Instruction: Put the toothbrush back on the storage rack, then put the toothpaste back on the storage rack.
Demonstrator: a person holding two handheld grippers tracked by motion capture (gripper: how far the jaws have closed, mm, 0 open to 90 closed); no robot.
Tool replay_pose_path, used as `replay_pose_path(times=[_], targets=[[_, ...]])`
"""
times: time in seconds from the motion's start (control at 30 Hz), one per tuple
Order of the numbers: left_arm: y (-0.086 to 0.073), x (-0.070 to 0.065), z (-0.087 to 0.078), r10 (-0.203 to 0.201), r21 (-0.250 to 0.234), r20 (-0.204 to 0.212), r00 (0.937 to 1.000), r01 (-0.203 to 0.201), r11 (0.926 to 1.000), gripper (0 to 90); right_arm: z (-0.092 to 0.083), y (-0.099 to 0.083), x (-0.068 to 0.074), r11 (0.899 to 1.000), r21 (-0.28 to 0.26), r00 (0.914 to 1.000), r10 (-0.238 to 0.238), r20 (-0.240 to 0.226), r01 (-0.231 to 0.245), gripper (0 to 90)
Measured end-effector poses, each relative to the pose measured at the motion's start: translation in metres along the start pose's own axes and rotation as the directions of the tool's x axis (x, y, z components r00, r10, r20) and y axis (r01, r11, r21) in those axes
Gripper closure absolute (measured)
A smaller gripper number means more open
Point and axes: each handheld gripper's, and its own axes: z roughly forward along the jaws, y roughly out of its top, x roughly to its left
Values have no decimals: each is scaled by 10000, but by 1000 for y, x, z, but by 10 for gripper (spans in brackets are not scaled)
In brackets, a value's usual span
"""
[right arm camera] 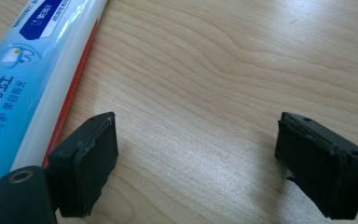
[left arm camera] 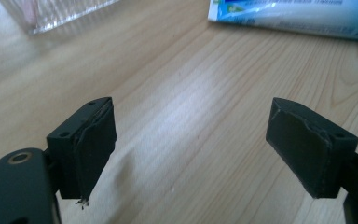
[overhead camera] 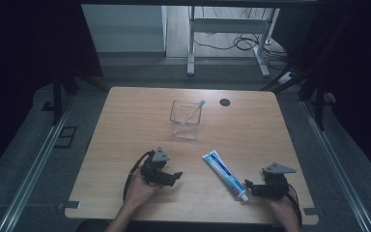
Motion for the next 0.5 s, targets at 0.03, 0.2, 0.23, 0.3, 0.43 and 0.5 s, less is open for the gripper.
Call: replay_pose_path(times=[0.03, 0.2, 0.23, 0.3, 0.43, 0.5], targets=[[-3, 0, 0, -48, 69, 4, 10000, 48, 10000, 163, 0, 0, 0, 10000, -2, 10000, -7, 5, 7, 129], [-14, -2, 0, -114, 365, -140, 9998, 119, 9993, 160, 0, 0, 0, 10000, -16, 10000, -15, 4, 15, 131], [-16, -2, -1, -166, 416, -166, 9997, 172, 9990, 160, 0, 0, 0, 10000, -23, 10000, -17, 11, 17, 132], [-20, -3, 0, -181, 541, -221, 9996, 192, 9984, 158, 0, 0, -1, 10000, -33, 10000, -12, 7, 12, 134], [-25, -4, 1, -41, 835, -513, 9987, 84, 9965, 154, 0, 0, -1, 10000, -43, 10000, 1, -7, -1, 138], [-25, -4, 1, 42, 894, -606, 9982, 13, 9960, 154, 0, 0, -1, 10000, -56, 10000, -19, -37, 19, 145]])
